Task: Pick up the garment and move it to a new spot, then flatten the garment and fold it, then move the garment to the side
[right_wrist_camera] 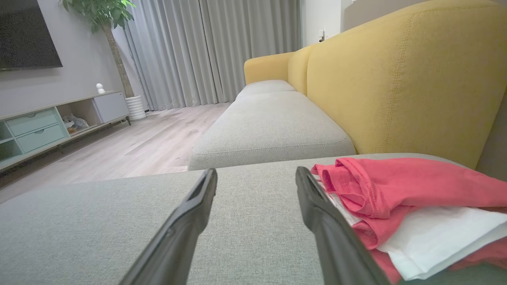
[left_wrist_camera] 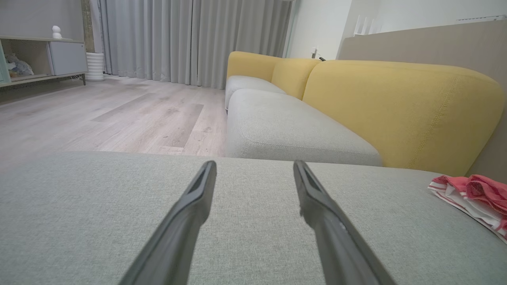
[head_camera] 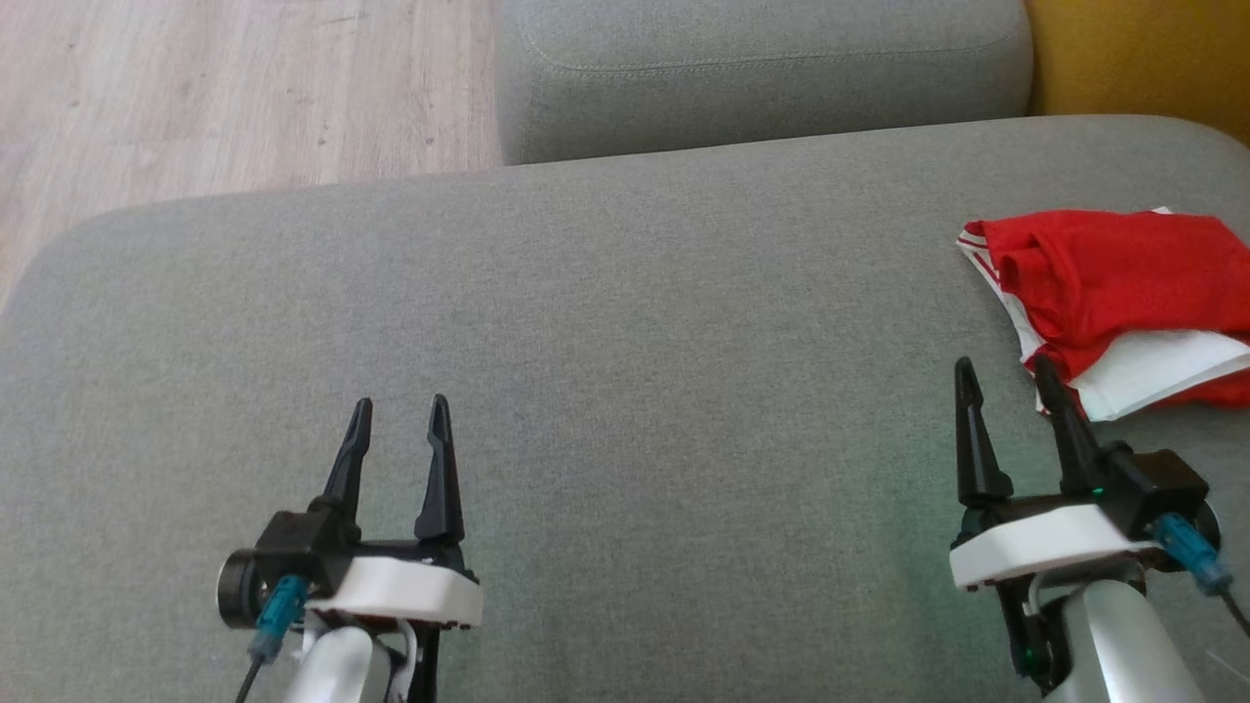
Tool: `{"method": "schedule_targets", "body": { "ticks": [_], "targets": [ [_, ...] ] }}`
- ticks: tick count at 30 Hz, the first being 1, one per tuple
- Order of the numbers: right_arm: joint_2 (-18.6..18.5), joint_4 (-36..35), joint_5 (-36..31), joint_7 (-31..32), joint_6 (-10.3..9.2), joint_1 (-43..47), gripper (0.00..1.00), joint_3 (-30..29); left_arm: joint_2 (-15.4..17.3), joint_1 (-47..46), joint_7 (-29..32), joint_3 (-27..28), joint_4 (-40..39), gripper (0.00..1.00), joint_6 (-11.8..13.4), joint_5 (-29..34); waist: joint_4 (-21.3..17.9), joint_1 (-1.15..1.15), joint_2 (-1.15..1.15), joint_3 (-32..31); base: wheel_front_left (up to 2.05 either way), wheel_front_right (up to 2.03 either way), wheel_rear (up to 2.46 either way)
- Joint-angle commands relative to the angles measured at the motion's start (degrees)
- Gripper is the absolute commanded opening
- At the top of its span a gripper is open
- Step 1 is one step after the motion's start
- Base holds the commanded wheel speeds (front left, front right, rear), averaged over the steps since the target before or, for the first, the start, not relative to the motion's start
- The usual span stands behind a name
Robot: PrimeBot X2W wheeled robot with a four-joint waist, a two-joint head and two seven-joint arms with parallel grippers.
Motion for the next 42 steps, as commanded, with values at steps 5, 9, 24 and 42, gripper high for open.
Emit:
{"method": "schedule_targets", "body": {
  "ticks": [5,9,24,42],
  "targets": [
    [0.0,-2.0,-0.5,-0.6,-0.05,-1.1,1.00,2.2,0.2,-2.2,-0.5,1.7,-2.2,1.00,0.3,-0.2,0.0,0.00,0.00,0.4,0.00,0.00,0.00],
    [0.0,-2.1,-0.4,-0.6,-0.05,-1.2,1.00,2.3,0.2,-2.4,-0.5,1.6,-2.2,1.00,0.1,0.0,-0.1,0.00,0.00,0.6,0.00,0.00,0.00],
    [0.0,-1.8,-0.5,-0.6,-0.05,-0.9,1.00,3.0,0.2,-1.8,-0.5,2.8,-2.7,1.00,0.1,-3.8,-0.3,0.00,0.00,0.4,0.00,0.00,0.00],
    [0.1,2.4,6.1,1.7,-0.01,0.8,0.00,1.2,0.0,1.2,1.9,2.1,1.4,0.00,-1.3,-11.8,-0.3,0.01,0.00,0.6,0.00,0.00,0.00]
  ]
}}
